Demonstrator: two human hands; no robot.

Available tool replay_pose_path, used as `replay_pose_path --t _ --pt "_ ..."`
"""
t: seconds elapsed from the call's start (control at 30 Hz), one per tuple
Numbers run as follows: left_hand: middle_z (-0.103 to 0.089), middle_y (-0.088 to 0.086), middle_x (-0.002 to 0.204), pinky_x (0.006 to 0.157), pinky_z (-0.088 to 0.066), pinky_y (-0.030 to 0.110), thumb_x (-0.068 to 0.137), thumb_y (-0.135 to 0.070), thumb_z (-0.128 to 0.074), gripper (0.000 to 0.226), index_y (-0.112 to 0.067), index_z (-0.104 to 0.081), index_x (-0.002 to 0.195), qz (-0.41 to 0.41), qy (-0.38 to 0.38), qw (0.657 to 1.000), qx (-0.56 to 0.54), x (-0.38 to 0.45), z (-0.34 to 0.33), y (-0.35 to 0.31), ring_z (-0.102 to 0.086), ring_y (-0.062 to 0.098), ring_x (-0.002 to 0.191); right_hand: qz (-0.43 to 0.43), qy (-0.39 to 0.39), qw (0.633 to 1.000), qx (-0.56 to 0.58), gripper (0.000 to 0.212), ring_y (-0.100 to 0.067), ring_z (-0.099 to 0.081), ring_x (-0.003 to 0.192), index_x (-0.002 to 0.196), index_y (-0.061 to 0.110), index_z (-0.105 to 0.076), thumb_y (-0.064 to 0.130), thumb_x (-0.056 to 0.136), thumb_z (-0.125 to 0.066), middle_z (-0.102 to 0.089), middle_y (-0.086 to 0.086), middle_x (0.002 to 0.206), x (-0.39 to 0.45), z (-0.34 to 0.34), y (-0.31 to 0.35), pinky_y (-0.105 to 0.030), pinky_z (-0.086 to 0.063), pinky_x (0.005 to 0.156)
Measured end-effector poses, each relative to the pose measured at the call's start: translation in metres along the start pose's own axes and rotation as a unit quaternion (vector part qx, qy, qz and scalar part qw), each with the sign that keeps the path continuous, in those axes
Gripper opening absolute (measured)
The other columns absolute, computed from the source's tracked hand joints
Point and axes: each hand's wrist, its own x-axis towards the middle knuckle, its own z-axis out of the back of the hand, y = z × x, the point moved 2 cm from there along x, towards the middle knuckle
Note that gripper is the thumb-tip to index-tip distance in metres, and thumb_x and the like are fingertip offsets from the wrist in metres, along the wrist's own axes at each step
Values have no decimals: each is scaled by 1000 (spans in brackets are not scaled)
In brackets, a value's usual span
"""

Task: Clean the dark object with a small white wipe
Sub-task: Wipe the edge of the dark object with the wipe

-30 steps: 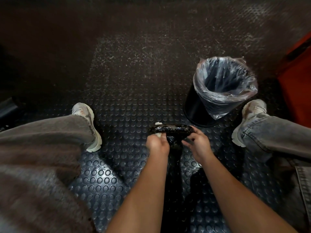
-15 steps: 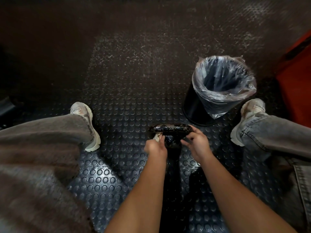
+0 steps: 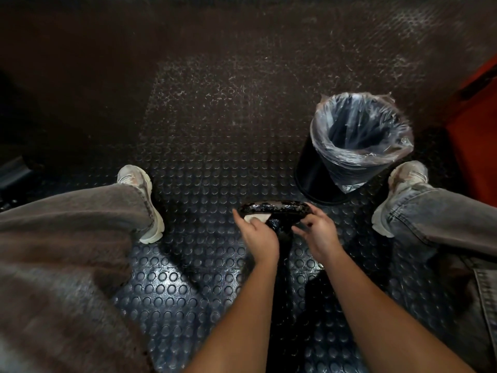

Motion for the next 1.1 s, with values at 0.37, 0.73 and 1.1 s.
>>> replay_pose_path --t 0.37,0.73,1.1 --pt "-40 31 147 114 -39 49 107 -3 -21 46 13 -23 150 314 -32 876 -365 46 1 11 -50 41 131 0 2 1000 5 48 -28 -65 107 130 8 -60 -9 88 -45 -69 -10 113 -2 0 1 -40 -54 80" --pt "-44 20 146 104 -49 42 105 1 -31 46 -1 -36 150 251 -19 905 -343 15 -9 -22 -55 37 123 0 1 1000 5 48 -27 -65 106 130 8 -60 -10 88 -44 -70 -8 110 -3 -1 1 -41 -55 84" --pt "-24 19 161 97 -49 38 106 -3 -26 59 -27 -19 160 134 -27 957 -256 18 -2 -5 -50 39 128 -3 -3 1000 4 47 -27 -65 108 128 10 -61 -7 88 -45 -70 -9 112 -1 -1 0 -39 -55 79"
